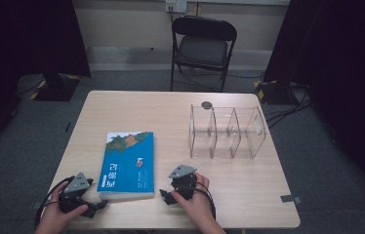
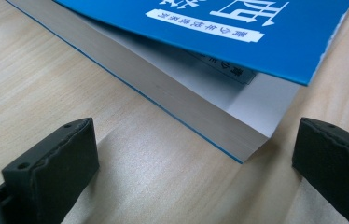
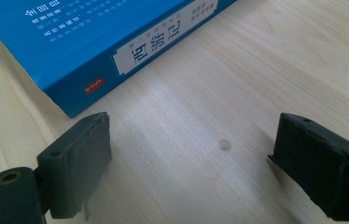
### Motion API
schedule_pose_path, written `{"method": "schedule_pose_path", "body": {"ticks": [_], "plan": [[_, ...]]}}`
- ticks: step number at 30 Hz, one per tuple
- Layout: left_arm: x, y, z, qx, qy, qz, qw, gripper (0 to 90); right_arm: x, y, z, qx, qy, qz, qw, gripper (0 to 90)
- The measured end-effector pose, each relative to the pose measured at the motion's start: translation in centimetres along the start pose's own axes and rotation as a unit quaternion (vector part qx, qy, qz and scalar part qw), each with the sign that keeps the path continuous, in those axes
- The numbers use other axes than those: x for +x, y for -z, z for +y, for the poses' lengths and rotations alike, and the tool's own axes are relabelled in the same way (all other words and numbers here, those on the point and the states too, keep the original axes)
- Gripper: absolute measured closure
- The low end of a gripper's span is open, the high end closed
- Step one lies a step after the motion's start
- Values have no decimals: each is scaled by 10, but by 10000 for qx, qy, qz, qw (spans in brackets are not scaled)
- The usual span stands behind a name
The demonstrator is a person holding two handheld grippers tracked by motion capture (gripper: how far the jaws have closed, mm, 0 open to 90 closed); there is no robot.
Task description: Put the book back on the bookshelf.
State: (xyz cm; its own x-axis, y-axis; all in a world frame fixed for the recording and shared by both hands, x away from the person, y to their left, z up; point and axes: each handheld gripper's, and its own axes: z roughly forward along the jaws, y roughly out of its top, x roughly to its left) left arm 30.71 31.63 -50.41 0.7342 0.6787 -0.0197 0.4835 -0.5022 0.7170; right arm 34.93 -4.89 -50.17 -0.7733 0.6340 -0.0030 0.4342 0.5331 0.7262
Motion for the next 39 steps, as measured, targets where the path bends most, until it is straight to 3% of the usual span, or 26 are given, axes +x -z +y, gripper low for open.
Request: {"method": "schedule_pose_path", "body": {"ticks": [10,11,17,18,21,22,23,24,26,27,30,39], "plan": [[0,-1,1,-29,13,-9,10000,0,0,0,0,-1,-2,1,10000,106],[1,-1,2,20,-67,-29,10000,0,0,0,0,-2,-1,1,10000,106],[-2,-4,6,81,53,86,9999,5,0,0,0,-1,-3,2,10000,106],[-3,-4,7,42,110,76,9999,26,0,0,0,-15,18,5,10000,106],[-1,1,11,228,9,47,9997,117,0,0,0,-19,29,8,10000,105],[-4,0,12,152,119,22,9998,143,0,0,0,-21,30,9,10000,105],[-3,1,13,287,-50,14,9996,166,0,0,0,-21,28,10,10000,105],[-5,1,14,300,16,-11,9995,179,0,0,0,-22,28,10,10000,105],[-7,1,16,335,-32,-82,9994,232,0,0,0,-22,29,10,10000,105],[-8,1,18,347,10,-214,9992,232,0,0,0,-23,29,11,10000,105],[-11,1,21,467,5,-62,9989,297,0,0,0,-24,29,9,10000,105],[-14,0,29,737,59,-4,9973,309,0,0,0,-25,28,9,10000,105]]}}
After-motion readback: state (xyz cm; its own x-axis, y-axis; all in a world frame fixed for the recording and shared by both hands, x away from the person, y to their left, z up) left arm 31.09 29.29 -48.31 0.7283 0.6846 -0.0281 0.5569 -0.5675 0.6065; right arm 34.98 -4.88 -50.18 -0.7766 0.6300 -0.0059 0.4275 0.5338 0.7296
